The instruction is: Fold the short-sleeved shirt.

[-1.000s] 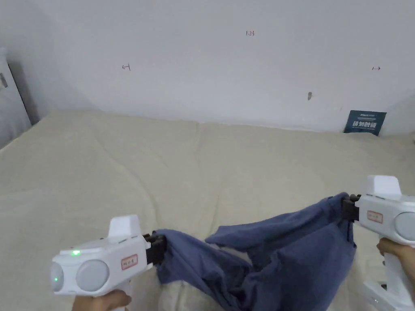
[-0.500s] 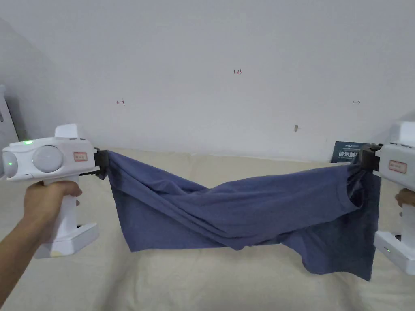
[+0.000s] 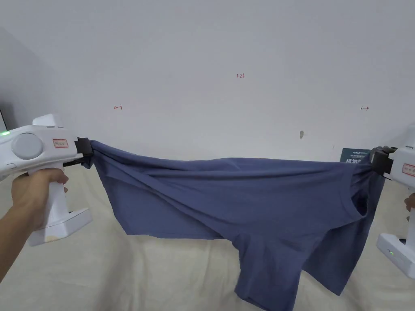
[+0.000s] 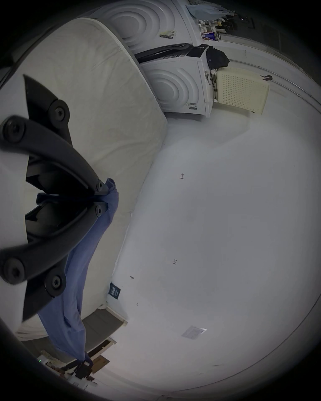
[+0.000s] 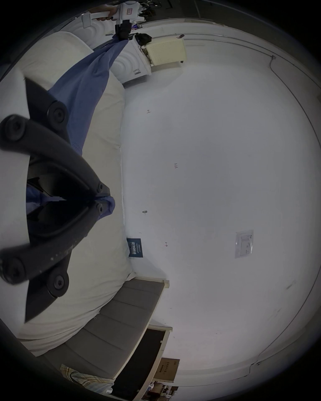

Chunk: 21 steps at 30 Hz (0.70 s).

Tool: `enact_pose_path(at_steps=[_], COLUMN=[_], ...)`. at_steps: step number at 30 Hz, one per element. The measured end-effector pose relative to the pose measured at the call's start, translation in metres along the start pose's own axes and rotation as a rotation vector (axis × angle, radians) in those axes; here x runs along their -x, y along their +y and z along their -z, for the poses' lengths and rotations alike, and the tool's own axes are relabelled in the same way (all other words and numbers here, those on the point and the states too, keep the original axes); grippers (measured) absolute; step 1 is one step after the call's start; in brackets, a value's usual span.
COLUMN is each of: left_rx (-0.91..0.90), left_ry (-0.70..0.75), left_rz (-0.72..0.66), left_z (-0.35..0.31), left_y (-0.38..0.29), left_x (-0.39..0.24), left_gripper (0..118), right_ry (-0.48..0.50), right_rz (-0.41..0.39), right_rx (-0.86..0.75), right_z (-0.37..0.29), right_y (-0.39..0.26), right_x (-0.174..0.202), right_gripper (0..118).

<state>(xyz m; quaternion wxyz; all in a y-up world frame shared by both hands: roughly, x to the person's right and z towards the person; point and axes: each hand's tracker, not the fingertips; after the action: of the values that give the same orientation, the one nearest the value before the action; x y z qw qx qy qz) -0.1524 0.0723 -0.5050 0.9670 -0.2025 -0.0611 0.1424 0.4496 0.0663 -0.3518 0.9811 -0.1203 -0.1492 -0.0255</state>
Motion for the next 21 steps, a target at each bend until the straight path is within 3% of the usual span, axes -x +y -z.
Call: enact_pose_path(at_steps=[7, 8, 11, 13, 15, 16, 19, 20, 21], left_rx=[0.102, 0.118, 0.168, 0.227, 0.269, 0.292, 0.356, 0.378, 0.403], left_ry=[0.042, 0.048, 0.068, 0.075, 0.088, 0.097, 0.119, 0.12, 0.126], left_rz=[-0.001, 0.004, -0.004, -0.028, -0.041, -0.035, -0.012, -0.009, -0.01], left_z=[0.023, 0.024, 0.021, 0.017, 0.009, 0.004, -0.016, -0.023, -0.03], left_y=[-0.059, -0.07, -0.107, -0.134, -0.161, -0.176, -0.217, -0.23, -0.242], left_x=[0.035, 0.04, 0.057, 0.07, 0.079, 0.085, 0.096, 0.099, 0.103], left_gripper=[5, 5, 5, 5, 5, 5, 5, 5, 5], right_ry=[0.014, 0.062, 0.057, 0.024, 0.016, 0.027, 0.017, 0.019, 0.016], right_rz=[-0.002, 0.038, 0.057, 0.071, 0.077, 0.031, 0.061, 0.123, 0.124], right_rx=[0.103, 0.18, 0.234, 0.274, 0.314, 0.275, 0.344, 0.411, 0.424], right_z=[0.008, 0.017, 0.013, 0.013, 0.007, 0.0, -0.024, -0.039, -0.048], right_y=[-0.015, -0.05, -0.061, -0.132, -0.158, -0.172, -0.213, -0.227, -0.239], right_x=[0.006, 0.011, 0.007, 0.012, 0.012, 0.007, 0.007, 0.001, -0.002], right_gripper=[3, 3, 3, 3, 3, 3, 3, 3, 3])
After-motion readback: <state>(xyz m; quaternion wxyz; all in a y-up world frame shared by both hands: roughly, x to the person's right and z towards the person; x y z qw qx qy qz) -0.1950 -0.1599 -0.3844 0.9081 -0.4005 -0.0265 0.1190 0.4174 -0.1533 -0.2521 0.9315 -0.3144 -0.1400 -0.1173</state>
